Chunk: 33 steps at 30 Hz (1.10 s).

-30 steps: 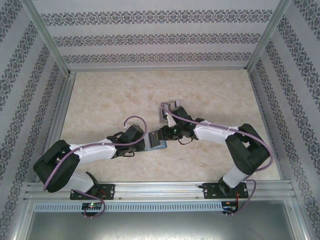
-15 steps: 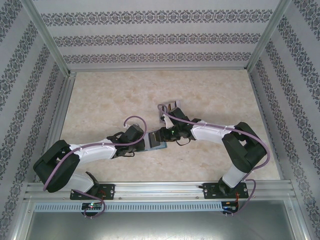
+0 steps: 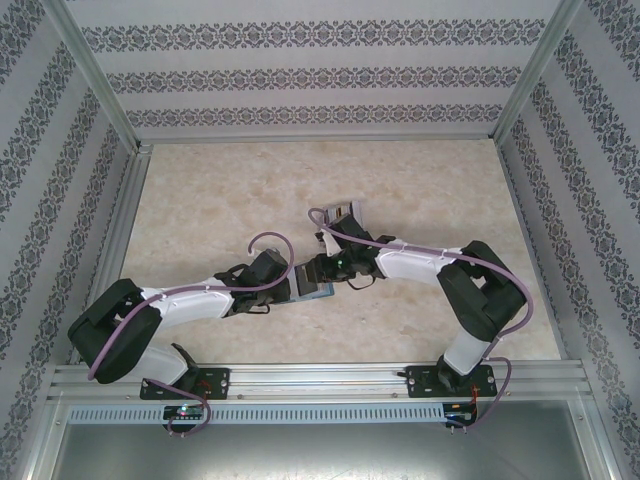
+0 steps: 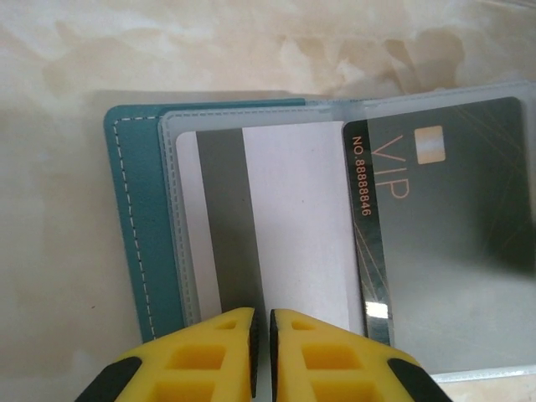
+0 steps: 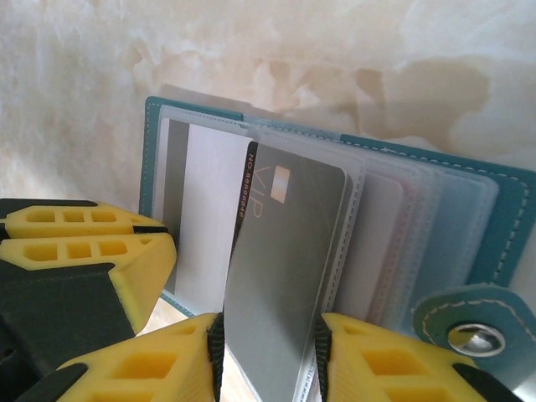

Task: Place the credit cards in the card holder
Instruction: Flip over the card slot in the card holder.

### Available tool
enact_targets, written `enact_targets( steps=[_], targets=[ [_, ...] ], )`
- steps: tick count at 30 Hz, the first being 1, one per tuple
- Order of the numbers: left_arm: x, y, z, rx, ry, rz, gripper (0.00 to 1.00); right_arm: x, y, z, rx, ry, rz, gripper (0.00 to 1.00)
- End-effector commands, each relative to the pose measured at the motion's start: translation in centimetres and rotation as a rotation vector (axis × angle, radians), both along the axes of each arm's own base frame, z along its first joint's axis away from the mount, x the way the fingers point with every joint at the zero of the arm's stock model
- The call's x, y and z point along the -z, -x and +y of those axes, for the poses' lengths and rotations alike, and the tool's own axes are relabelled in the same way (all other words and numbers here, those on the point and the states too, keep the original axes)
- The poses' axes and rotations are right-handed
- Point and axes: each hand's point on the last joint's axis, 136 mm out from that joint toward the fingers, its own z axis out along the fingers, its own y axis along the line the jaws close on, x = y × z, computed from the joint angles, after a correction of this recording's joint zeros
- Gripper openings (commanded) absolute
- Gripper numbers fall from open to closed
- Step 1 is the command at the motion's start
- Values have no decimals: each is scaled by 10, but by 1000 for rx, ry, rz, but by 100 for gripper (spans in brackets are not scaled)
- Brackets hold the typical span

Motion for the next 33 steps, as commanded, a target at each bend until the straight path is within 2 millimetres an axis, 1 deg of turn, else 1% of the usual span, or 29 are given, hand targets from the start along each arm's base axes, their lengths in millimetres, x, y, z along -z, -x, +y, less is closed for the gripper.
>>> enact_targets(
  steps=[1, 10, 12, 14, 16, 19, 23, 26, 29, 33],
  targets=[
    [7, 4, -5, -1, 24, 15, 15, -10, 3, 19, -38, -47, 3, 37],
    [13, 5, -6, -13, 48, 22, 14, -37, 7, 45, -63, -165, 22, 37],
    [14, 6, -6, -15, 44, 25, 12, -42, 8, 50, -72, -181, 24, 37],
    [11, 6, -5, -13, 44, 20, 10, -45, 10, 55, -80, -195, 29, 38],
    [6, 5, -2, -20, 39, 9, 10, -46, 11, 59, -90, -205, 35, 38],
    [-4, 9, 12, -34, -13, -14, 11, -43, 11, 63, -87, -214, 54, 38],
    [-14, 19, 40, -81, -76, -42, 10, -45, 6, 70, -77, -225, 52, 38],
    [-27, 26, 55, -126, -59, -85, 11, -45, 2, 65, -63, -194, 19, 38],
    [-35, 30, 67, -166, -40, -127, 11, -44, 2, 56, -57, -166, -3, 38],
    [-39, 30, 72, -177, -34, -155, 11, -46, -2, 33, -21, -131, -42, 38]
  ],
)
